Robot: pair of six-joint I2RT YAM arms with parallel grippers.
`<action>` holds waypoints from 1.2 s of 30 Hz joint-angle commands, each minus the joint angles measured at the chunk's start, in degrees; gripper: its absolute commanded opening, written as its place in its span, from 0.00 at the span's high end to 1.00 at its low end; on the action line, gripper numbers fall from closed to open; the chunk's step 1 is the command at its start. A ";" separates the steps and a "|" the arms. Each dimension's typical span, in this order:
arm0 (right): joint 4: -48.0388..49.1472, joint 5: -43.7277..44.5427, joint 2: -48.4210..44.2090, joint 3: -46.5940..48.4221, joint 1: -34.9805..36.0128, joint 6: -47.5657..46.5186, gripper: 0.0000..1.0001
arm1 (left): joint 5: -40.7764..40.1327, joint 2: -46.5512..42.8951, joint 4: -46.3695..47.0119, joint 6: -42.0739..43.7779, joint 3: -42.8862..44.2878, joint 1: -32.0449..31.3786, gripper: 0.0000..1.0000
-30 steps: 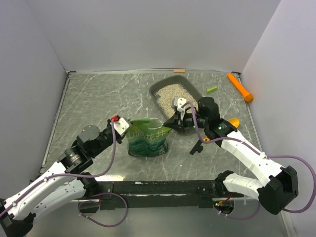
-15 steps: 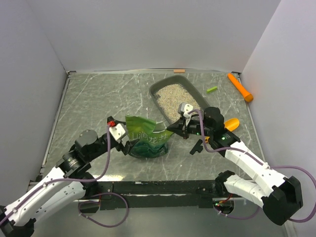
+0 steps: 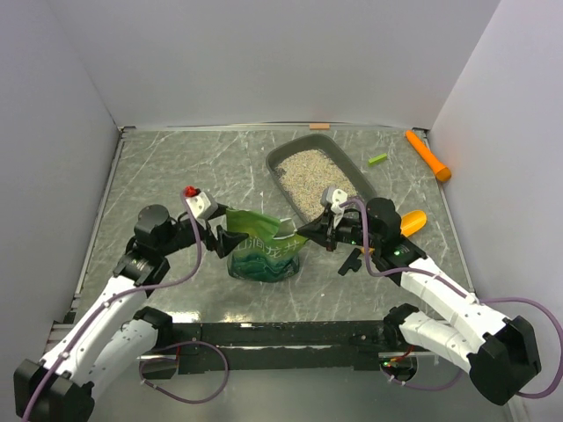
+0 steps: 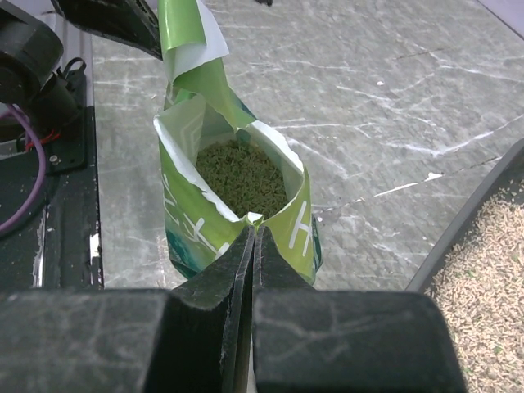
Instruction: Fill the litter box with clean litter
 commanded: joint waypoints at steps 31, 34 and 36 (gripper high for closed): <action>35.55 -5.69 0.37 -13.58 -12.81 16.47 0.37 | 18.89 0.83 8.36 -4.95 -1.49 3.95 0.99; 40.13 -15.96 3.35 -14.02 -13.87 17.26 0.37 | 18.98 0.13 8.36 -5.03 -1.49 3.95 0.99; 44.43 -22.99 5.55 -13.24 -14.22 19.71 0.36 | 18.98 -0.05 8.53 -5.12 -1.58 3.95 0.99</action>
